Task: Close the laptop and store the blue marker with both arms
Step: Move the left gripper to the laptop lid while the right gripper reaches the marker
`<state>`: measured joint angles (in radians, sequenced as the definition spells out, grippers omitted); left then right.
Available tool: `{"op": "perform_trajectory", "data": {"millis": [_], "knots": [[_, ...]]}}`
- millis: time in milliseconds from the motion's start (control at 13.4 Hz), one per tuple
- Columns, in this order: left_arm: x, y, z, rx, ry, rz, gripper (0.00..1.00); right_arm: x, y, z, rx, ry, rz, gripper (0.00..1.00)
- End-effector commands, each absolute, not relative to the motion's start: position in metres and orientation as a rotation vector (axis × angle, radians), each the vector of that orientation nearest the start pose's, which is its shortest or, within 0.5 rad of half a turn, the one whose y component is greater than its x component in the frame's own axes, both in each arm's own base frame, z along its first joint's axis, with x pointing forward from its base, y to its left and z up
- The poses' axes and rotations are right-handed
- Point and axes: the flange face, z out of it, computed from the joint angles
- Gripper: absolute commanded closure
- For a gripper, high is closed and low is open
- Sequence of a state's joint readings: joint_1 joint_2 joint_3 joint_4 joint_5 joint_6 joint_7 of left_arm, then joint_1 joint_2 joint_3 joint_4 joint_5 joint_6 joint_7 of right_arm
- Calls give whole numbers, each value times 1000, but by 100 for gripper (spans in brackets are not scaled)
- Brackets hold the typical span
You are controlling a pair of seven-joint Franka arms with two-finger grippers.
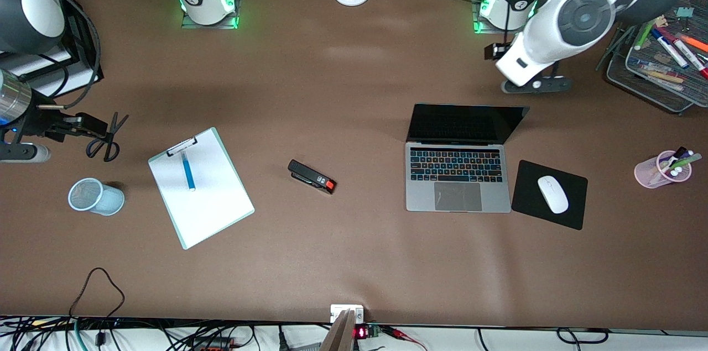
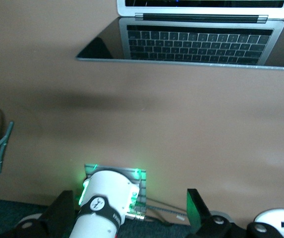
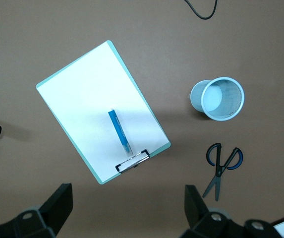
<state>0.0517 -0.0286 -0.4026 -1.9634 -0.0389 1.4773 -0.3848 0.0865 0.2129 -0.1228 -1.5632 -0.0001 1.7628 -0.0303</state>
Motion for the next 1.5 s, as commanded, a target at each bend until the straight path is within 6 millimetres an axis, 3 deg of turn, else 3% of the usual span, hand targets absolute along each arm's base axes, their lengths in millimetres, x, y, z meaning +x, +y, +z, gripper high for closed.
{"op": "perform_trajectory", "data": {"millis": [0,224,374,598,823,972,1122,1421], "knots": [[461,-182,430,-2960,-82,657,0,636,-14,496,-3159,18,49,0],[461,-190,403,-2981,-60,624,0,655,-10,463,-3163,6,17,0],[459,-196,387,-2999,-39,587,0,662,5,442,-3169,-38,28,0],[470,-199,363,-3019,7,601,0,670,26,395,-3168,-193,119,0],[481,-201,342,-3054,102,591,0,679,34,371,-3175,-218,77,0],[487,-202,338,-3071,101,573,0,685,34,347,-3178,-225,70,0],[497,-201,342,-3099,88,521,0,689,41,320,-3165,-391,86,0],[523,-200,348,-3122,88,472,0,693,40,290,-3150,-479,89,0]]}}
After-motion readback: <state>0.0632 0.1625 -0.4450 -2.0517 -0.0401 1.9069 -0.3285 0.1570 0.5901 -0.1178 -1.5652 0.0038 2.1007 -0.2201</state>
